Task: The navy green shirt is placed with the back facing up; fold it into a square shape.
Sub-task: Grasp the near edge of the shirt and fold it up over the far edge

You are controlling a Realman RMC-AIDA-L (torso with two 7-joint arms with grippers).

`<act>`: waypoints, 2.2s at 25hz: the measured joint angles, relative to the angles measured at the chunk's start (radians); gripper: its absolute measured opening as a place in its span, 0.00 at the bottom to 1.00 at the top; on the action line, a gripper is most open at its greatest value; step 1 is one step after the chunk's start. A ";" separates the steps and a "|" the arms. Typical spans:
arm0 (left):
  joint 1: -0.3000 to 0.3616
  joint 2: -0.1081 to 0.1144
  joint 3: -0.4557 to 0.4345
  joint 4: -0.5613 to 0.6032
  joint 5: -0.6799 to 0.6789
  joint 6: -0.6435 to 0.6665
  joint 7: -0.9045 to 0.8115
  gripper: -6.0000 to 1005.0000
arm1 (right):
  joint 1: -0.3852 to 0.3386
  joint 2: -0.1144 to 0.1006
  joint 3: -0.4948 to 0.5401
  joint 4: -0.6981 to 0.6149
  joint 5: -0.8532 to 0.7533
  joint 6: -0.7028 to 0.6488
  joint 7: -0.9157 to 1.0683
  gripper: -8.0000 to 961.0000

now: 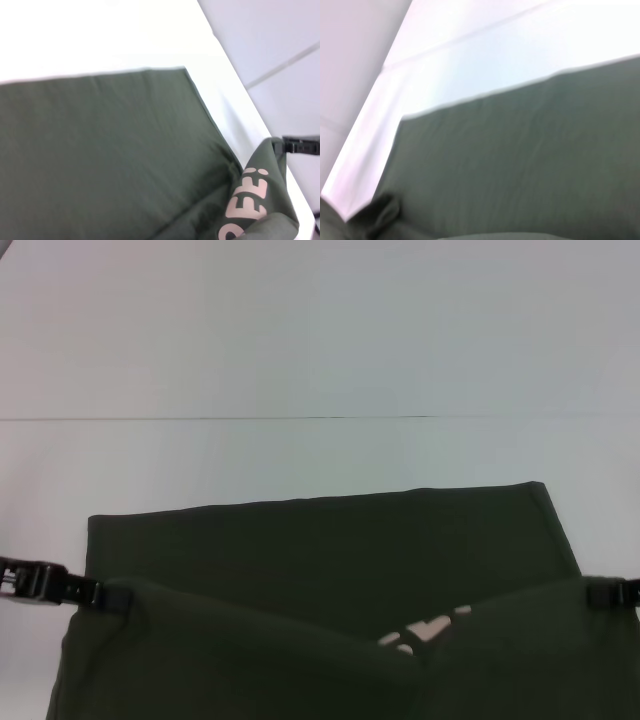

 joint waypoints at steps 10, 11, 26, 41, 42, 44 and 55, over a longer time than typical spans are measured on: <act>0.032 -0.032 -0.010 -0.001 -0.122 -0.150 -0.060 0.07 | -0.029 0.047 0.006 0.036 0.169 0.217 0.013 0.08; 0.035 -0.034 -0.010 -0.002 -0.131 -0.160 -0.062 0.07 | -0.029 0.049 0.005 0.040 0.177 0.233 0.012 0.08; 0.064 -0.098 -0.017 0.001 -0.225 -0.363 -0.069 0.07 | 0.015 0.091 -0.003 0.062 0.257 0.424 -0.005 0.09; 0.056 -0.155 -0.011 0.009 -0.231 -0.538 -0.058 0.07 | 0.116 0.142 -0.021 0.062 0.259 0.618 -0.022 0.09; 0.056 -0.157 -0.011 0.010 -0.231 -0.546 -0.057 0.07 | 0.121 0.146 -0.030 0.062 0.260 0.632 -0.021 0.09; 0.056 -0.162 -0.011 0.009 -0.231 -0.559 -0.056 0.07 | 0.130 0.158 -0.050 0.063 0.263 0.664 -0.019 0.09; 0.060 -0.192 -0.011 0.010 -0.238 -0.626 -0.053 0.07 | 0.160 0.197 -0.135 0.103 0.272 0.851 -0.020 0.09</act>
